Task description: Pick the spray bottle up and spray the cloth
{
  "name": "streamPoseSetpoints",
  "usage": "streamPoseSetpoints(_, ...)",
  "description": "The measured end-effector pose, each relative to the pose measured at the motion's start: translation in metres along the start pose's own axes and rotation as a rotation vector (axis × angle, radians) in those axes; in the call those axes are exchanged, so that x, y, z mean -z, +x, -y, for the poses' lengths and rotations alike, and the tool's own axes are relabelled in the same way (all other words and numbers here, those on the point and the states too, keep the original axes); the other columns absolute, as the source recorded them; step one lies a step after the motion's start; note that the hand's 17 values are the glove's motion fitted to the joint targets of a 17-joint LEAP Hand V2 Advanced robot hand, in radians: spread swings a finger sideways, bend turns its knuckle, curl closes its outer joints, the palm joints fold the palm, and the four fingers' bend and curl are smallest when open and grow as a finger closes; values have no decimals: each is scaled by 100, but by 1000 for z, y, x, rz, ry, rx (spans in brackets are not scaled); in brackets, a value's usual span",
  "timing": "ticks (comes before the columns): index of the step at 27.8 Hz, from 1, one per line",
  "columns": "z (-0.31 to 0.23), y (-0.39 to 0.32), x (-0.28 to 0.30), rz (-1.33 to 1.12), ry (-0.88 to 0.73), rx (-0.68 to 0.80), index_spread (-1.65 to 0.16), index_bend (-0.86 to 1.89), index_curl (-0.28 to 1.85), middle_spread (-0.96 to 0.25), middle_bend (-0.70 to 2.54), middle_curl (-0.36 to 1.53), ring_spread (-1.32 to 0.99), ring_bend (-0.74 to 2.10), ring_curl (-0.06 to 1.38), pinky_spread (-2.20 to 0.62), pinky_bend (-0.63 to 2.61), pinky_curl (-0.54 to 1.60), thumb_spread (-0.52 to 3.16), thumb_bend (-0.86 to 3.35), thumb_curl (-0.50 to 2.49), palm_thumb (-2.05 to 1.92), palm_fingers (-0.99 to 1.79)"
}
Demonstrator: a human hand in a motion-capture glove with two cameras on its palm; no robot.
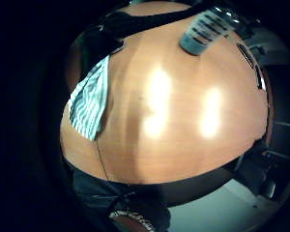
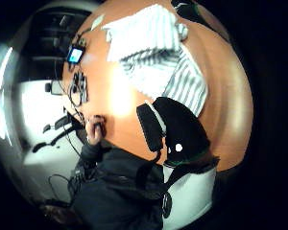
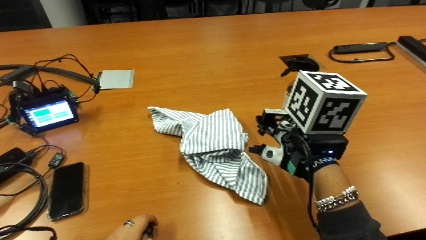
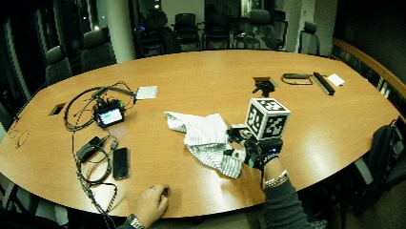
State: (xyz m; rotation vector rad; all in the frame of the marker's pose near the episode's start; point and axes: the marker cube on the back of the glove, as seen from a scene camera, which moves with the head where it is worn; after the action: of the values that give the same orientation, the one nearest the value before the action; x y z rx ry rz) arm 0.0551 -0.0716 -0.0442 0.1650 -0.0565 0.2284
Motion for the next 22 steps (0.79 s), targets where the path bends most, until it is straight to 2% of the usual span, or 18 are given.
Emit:
streamPoseSetpoints(8, 30, 51, 9, 59, 214, -258, -39, 14, 29, -3, 21, 28, -4, 37, 28, 25, 32, 30, 124, 4, 24, 54, 56)
streamPoseSetpoints(13, 47, 67, 18, 182, 373, -390, -36, 17, 31, -4, 20, 30, -4, 38, 29, 22, 31, 30, 126, 5, 26, 59, 72)
streamPoseSetpoints(22, 90, 85, 21, 351, 582, -508, -32, 15, 32, -3, 17, 31, -4, 38, 32, 20, 32, 33, 127, 6, 31, 68, 71)
